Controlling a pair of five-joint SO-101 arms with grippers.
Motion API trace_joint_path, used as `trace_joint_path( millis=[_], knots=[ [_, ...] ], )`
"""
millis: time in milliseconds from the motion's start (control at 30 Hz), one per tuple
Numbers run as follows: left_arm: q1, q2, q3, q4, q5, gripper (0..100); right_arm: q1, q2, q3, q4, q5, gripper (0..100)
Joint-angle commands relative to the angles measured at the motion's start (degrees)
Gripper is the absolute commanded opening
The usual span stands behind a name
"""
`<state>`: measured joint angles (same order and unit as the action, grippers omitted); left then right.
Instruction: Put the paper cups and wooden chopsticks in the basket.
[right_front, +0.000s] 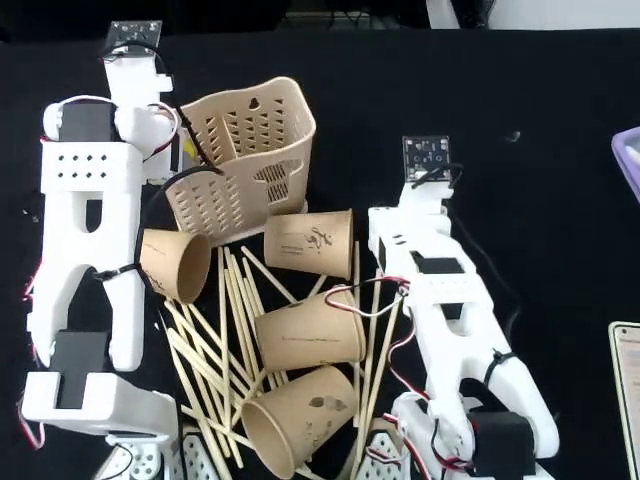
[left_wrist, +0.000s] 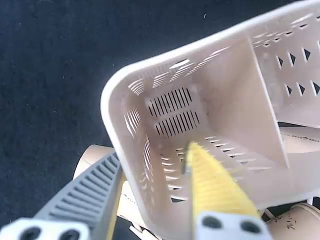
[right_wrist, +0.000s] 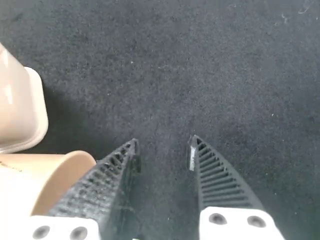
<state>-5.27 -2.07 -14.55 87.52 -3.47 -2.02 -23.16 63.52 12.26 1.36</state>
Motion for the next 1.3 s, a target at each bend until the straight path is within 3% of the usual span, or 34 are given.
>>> trace_joint_path(
  millis=[0,267,500,767,900,1067,1267],
  knots=[
    [0.75,-1.23,-3.38,0.00,-0.44,22,-0.70,-0.04,-0.31,-1.23,0.26,15.9],
    [1.10,-0.79,-13.32,6.07,-0.70,22,-0.79,-0.22,-0.48,-1.14,0.09,15.9],
    [-1.10,-2.37,-17.63,6.77,-1.05,22,-0.53,-0.57,-0.92,0.35,0.09,15.9],
    [-11.12,-11.60,-23.69,13.36,-1.05,22,-0.79,-7.16,-8.57,19.43,-1.85,15.9],
    [-18.86,-16.09,-15.16,13.27,-1.05,22,-1.32,-14.90,-7.25,24.00,-5.19,15.9],
    [-21.67,-22.86,2.95,12.13,-1.14,22,-9.41,-23.08,-1.63,24.18,-4.92,15.9],
    [-24.66,-39.21,34.15,-6.59,-2.55,22,-15.56,-24.92,0.40,24.35,-5.19,16.0]
  ],
)
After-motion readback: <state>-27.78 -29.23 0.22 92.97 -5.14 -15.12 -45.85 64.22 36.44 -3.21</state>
